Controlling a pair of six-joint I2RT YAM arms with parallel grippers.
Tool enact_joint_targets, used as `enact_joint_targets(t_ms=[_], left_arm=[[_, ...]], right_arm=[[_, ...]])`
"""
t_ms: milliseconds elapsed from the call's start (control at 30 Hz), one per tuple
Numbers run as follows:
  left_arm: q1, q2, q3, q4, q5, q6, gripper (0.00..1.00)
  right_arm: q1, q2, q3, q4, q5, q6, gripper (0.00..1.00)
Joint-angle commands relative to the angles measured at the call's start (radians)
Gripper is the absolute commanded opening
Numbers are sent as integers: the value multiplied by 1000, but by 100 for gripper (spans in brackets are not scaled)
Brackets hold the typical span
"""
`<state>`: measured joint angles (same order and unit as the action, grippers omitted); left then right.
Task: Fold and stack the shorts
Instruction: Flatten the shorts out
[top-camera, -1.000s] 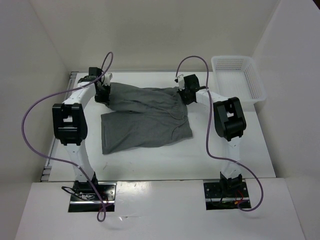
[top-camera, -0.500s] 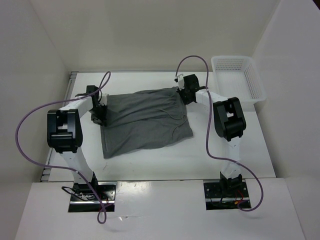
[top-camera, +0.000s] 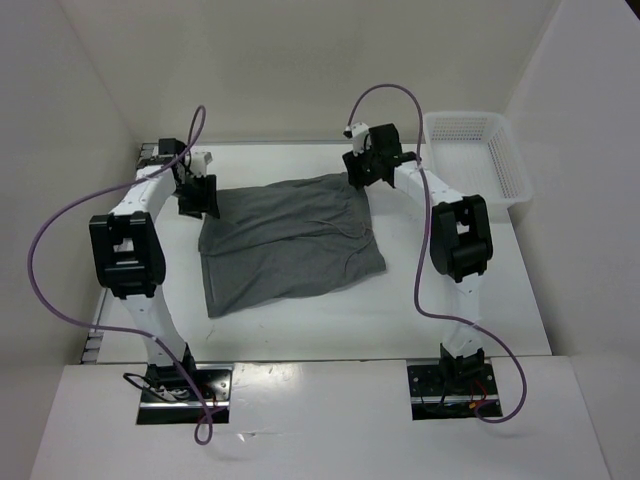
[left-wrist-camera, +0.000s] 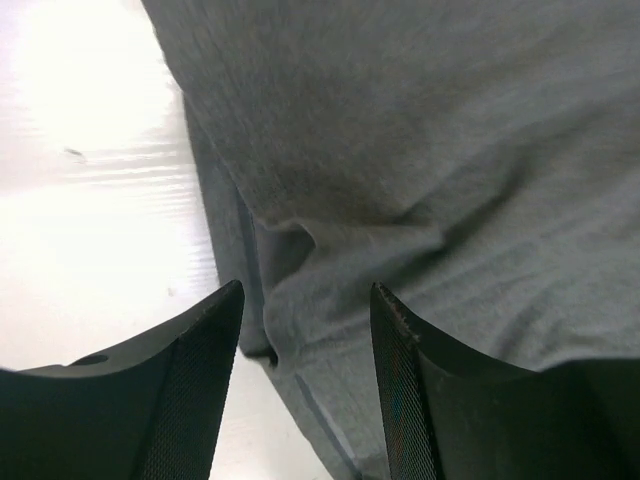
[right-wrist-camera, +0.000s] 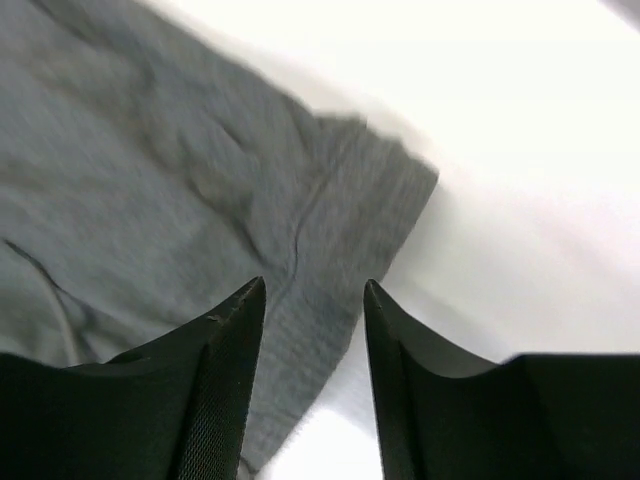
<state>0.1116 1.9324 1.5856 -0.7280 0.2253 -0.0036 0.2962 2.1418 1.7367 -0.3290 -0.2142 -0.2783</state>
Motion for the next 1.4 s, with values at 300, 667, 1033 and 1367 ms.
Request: enact_joint_targets(t_ms=[300,667,1033,1367], left_arm=[[3,88,-88,-60,48,4,42],[45,-76,-119,-91,20,4,0],[49,-81,-322,-85,32,4,1],[94,-76,-84,-105,25,4,69]], right_arm=[[-2,181,159,60,21,151,71],[-2,231,179,126,289,248,0],[8,222,166,117,280,251,0],[17,138,161,90,150,142,37]])
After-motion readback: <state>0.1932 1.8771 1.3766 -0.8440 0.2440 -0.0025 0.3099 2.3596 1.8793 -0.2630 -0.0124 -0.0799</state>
